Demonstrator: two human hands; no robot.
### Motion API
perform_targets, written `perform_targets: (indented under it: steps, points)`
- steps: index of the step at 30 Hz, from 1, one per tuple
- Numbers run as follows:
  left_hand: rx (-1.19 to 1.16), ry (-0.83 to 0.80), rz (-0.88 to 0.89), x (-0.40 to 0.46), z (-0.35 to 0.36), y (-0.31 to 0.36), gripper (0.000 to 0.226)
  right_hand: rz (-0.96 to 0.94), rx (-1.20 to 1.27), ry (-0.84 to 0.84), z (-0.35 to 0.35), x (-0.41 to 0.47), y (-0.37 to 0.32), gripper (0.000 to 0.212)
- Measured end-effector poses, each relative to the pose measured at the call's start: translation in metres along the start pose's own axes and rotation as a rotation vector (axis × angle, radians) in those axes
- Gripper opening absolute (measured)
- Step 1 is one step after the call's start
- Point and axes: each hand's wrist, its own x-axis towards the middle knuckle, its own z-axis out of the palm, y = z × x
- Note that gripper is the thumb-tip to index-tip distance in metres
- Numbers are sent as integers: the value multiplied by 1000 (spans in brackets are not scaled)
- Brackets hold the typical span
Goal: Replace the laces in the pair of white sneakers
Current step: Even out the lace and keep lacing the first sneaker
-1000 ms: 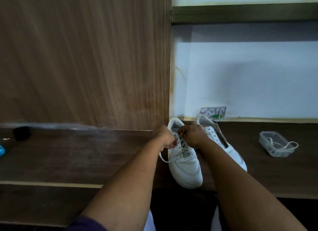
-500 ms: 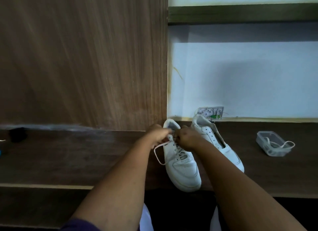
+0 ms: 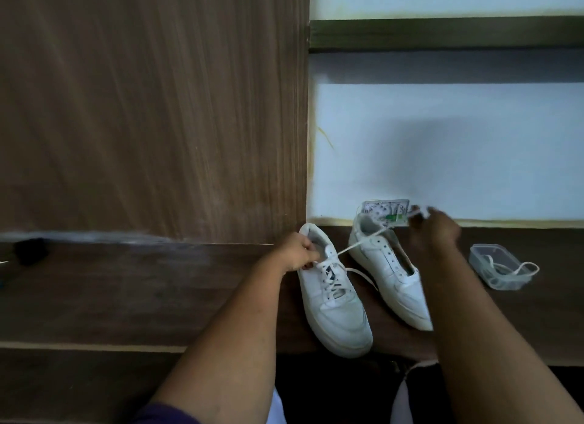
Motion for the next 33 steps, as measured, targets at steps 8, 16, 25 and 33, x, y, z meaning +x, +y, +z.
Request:
perform_targets:
  steps: [8, 16, 25, 33]
  points:
    - [70, -58, 3, 2, 0, 3, 26, 434, 939, 328, -27, 13, 15, 29]
    - [74, -51, 25, 1, 7, 14, 27, 181, 656, 325, -12, 10, 16, 25]
    - [19, 13, -47, -5, -1, 18, 20, -348, 310, -170, 36, -41, -19, 15]
    - [551, -57, 117, -16, 16, 30, 43, -447, 571, -33, 30, -54, -34, 19]
